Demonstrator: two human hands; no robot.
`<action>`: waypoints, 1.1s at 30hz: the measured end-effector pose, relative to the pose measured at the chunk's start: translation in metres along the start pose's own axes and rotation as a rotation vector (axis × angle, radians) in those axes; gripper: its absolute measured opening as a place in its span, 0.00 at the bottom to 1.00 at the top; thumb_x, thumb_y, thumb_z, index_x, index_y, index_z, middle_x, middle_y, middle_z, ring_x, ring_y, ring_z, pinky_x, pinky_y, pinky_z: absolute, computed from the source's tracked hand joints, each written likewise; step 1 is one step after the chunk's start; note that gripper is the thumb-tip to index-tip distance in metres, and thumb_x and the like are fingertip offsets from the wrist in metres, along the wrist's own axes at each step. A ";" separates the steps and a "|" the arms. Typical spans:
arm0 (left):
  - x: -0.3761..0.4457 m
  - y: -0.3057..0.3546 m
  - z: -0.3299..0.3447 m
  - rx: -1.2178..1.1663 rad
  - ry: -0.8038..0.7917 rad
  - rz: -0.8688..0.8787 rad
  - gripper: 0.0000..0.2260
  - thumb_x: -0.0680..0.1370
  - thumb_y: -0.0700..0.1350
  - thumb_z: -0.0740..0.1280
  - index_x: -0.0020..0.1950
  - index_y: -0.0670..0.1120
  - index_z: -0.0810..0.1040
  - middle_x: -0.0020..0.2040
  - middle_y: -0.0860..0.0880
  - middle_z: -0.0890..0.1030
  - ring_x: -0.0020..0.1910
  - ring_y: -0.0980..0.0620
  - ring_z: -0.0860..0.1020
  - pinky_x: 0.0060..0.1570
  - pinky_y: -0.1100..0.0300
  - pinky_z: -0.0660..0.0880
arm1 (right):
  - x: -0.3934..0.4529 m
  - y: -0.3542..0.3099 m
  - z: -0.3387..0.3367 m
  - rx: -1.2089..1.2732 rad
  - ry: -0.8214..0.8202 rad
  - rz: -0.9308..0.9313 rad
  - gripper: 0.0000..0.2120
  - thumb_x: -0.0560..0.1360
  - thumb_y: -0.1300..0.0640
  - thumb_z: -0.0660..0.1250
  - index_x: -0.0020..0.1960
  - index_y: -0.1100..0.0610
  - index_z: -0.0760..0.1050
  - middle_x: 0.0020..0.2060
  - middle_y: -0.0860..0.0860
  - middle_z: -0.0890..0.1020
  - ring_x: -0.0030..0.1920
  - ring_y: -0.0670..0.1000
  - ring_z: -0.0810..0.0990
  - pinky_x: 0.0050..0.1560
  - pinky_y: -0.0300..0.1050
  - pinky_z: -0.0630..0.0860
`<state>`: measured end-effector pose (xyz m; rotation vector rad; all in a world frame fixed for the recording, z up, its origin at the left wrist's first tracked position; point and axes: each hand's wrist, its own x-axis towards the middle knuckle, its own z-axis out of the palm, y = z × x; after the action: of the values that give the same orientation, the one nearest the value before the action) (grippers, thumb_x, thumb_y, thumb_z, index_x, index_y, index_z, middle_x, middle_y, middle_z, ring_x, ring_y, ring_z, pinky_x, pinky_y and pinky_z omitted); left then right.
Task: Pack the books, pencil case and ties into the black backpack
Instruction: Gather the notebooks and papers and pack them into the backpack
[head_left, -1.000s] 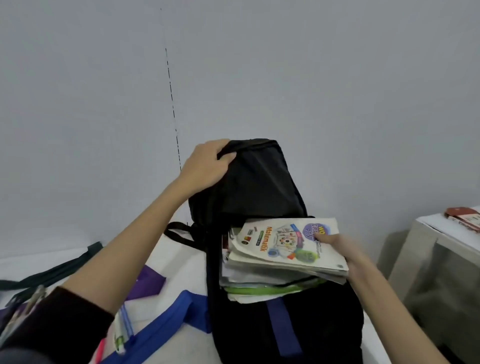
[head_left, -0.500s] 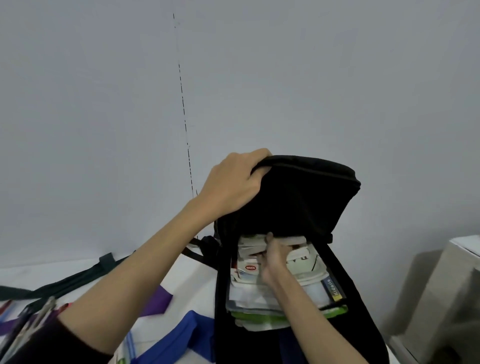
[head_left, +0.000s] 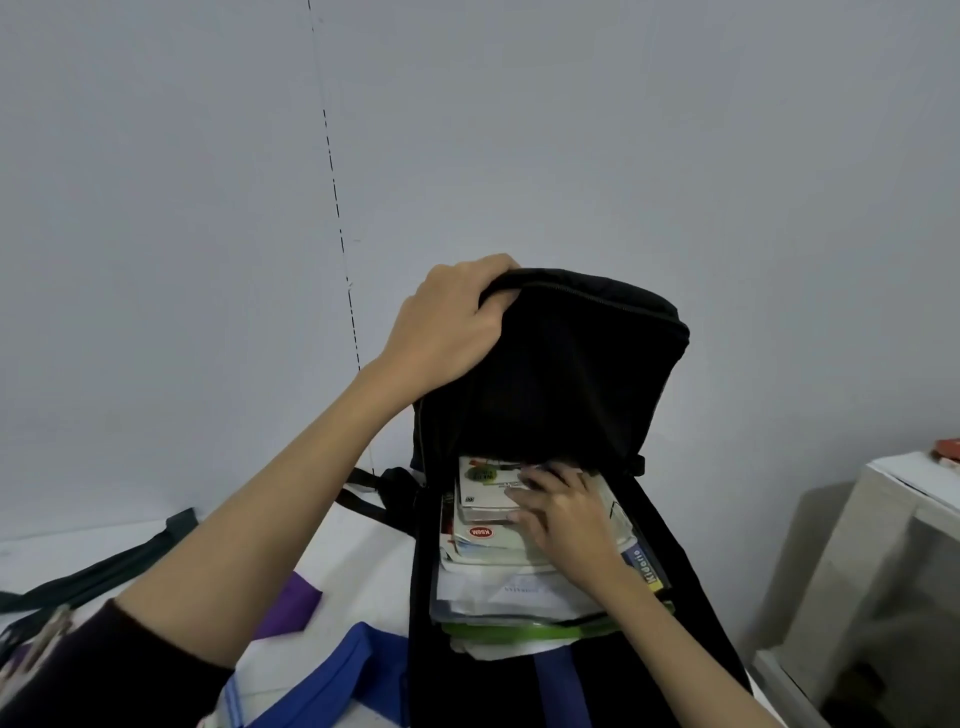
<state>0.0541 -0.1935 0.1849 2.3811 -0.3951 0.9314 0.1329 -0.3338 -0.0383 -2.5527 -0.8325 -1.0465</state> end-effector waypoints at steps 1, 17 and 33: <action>0.001 0.000 0.001 0.007 0.004 0.005 0.09 0.79 0.45 0.59 0.53 0.51 0.78 0.45 0.54 0.81 0.48 0.48 0.77 0.51 0.47 0.74 | 0.002 0.000 0.004 0.000 -0.078 0.033 0.16 0.69 0.42 0.57 0.43 0.42 0.84 0.42 0.42 0.85 0.44 0.51 0.83 0.43 0.50 0.80; -0.004 -0.006 -0.006 -0.040 0.031 0.038 0.12 0.76 0.48 0.57 0.51 0.53 0.79 0.46 0.57 0.82 0.49 0.52 0.78 0.52 0.48 0.75 | 0.010 0.019 -0.016 0.064 -0.409 0.181 0.63 0.53 0.23 0.18 0.70 0.47 0.69 0.68 0.46 0.72 0.71 0.50 0.65 0.71 0.47 0.55; -0.011 -0.006 -0.001 -0.050 0.018 0.026 0.11 0.76 0.47 0.58 0.51 0.52 0.79 0.44 0.58 0.81 0.48 0.53 0.78 0.51 0.48 0.75 | 0.005 -0.026 0.000 0.036 -0.111 -0.016 0.13 0.60 0.46 0.76 0.42 0.50 0.83 0.39 0.46 0.84 0.42 0.53 0.81 0.38 0.47 0.79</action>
<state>0.0486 -0.1872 0.1761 2.3259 -0.4391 0.9429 0.1204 -0.3110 -0.0346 -2.5976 -0.8921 -0.8929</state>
